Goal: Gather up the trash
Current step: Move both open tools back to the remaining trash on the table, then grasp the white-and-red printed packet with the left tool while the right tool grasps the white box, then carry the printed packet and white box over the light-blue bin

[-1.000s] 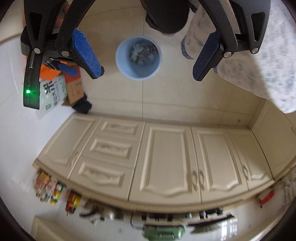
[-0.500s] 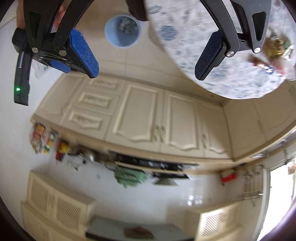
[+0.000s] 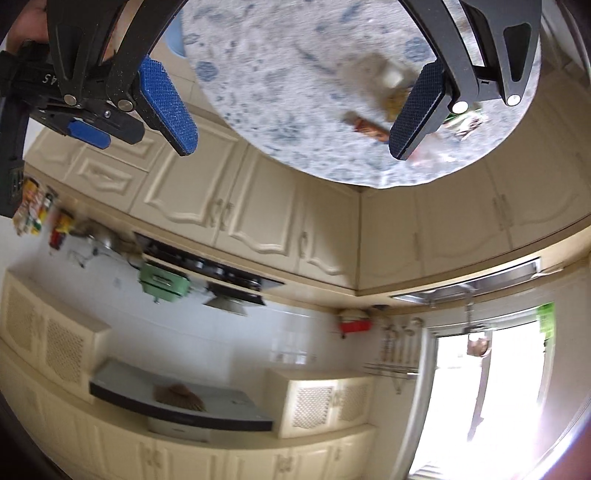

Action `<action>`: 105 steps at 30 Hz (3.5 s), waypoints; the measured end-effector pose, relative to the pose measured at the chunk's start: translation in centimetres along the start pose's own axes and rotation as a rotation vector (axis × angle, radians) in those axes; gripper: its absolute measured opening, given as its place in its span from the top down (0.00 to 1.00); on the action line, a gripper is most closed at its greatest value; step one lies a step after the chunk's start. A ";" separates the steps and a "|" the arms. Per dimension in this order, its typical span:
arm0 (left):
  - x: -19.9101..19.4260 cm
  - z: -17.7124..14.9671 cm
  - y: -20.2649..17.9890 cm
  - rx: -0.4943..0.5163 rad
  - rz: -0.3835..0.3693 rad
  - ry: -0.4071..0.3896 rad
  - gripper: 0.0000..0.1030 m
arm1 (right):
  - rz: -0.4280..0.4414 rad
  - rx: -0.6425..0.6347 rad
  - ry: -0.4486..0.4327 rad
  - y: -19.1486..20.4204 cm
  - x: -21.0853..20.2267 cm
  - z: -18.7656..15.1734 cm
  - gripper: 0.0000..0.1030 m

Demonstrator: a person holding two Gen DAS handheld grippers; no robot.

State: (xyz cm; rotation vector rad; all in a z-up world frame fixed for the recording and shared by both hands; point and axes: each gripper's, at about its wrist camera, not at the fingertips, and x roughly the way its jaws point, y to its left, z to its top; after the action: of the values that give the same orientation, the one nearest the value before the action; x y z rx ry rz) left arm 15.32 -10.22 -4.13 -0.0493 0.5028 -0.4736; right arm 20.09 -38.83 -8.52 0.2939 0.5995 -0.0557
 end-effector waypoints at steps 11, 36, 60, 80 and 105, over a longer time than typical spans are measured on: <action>-8.2 -3.5 5.5 -0.100 0.216 -0.023 0.01 | 0.130 -0.174 0.076 9.7 4.6 -1.4 0.00; -0.7 -5.1 13.0 -0.305 0.327 0.233 0.01 | 0.229 -0.439 0.465 18.8 24.2 -11.6 0.60; 16.2 -1.3 17.0 -0.068 0.367 0.335 0.01 | 0.253 -0.364 0.420 16.0 24.7 -8.0 0.70; 26.6 -2.0 21.1 -0.040 0.183 0.410 0.22 | 0.212 -0.347 0.419 15.2 25.4 -6.7 0.70; 13.4 1.9 5.3 0.004 0.106 0.037 0.22 | 0.195 -0.245 0.144 8.0 9.6 -1.8 0.70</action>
State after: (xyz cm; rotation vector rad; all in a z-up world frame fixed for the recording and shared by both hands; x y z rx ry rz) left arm 28.83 -11.64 -9.34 -0.0099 0.5374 -0.3725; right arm 28.15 -30.29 -13.31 0.1176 0.7105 0.2271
